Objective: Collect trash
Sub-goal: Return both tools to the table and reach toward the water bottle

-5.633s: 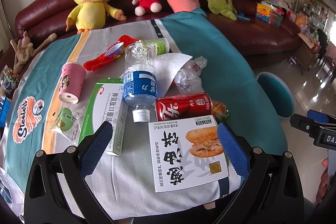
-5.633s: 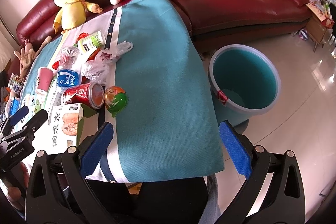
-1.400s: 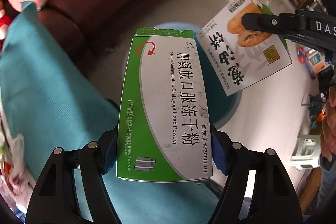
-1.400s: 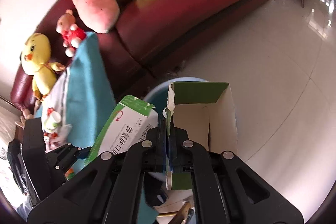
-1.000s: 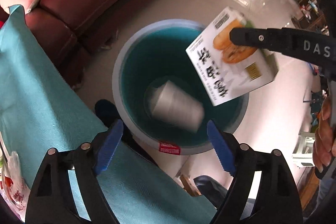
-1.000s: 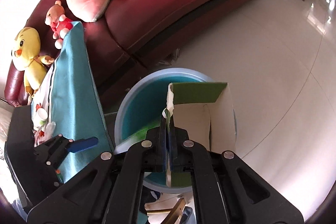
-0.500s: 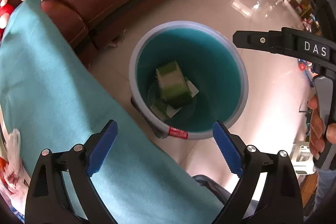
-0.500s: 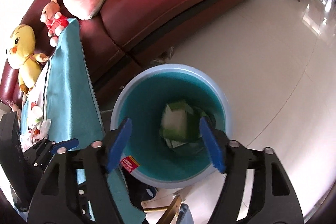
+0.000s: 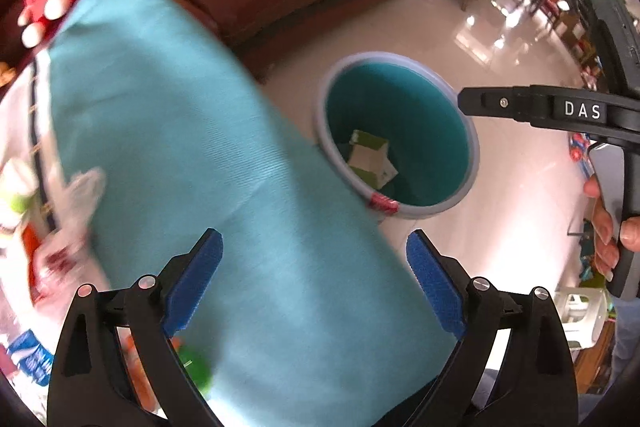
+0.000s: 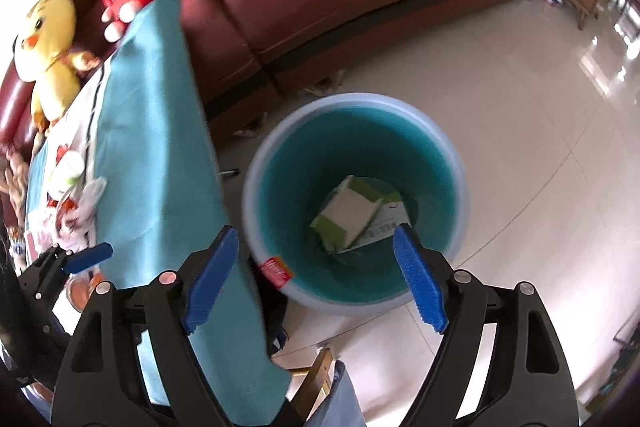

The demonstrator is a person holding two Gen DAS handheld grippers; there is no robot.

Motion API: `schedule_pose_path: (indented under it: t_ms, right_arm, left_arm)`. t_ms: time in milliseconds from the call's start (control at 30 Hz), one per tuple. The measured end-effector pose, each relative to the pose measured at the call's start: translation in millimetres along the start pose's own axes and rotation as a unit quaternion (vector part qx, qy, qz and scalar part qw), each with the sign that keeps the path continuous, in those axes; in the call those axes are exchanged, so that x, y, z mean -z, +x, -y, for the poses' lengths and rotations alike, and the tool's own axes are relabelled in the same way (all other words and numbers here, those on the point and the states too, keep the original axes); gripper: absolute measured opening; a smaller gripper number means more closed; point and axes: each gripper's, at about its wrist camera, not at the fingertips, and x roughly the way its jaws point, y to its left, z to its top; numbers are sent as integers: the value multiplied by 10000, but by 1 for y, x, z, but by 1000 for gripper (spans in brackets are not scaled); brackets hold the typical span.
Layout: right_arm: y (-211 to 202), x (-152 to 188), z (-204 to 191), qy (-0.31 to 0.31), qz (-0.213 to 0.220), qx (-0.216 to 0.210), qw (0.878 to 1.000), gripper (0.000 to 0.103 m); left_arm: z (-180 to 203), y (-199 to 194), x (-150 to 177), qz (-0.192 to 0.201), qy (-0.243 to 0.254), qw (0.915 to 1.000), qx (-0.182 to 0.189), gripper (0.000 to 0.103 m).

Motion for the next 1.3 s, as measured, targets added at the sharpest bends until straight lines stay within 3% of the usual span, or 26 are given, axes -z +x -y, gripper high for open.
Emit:
schedule_pose_path:
  t_ms: [367,600,867,1033,1300]
  right_arm:
    - [-11,14,-112,-910,-154,-79,9957,76]
    - [-13,25,-181,-1615,-252,-42,9865,82]
    - [-2,43,-238,-2288,-459,2,9724,82]
    - [18,48,-252,-2422,-688,73,9678,82]
    - [43,45,-248,-2363,-943,145,9670,82]
  left_arm:
    - [-87,-80,63,605,-838,9936,-451,96]
    - [-163,-117,117,827,-1509,9816,-823,97]
    - [-237,-122,164,817,-2303,9635,-1096,97]
    - [-252,-109,167,769,-2383,9627,-1020,97]
    - [-261,-82,142,771,-2308,9649,-987,97]
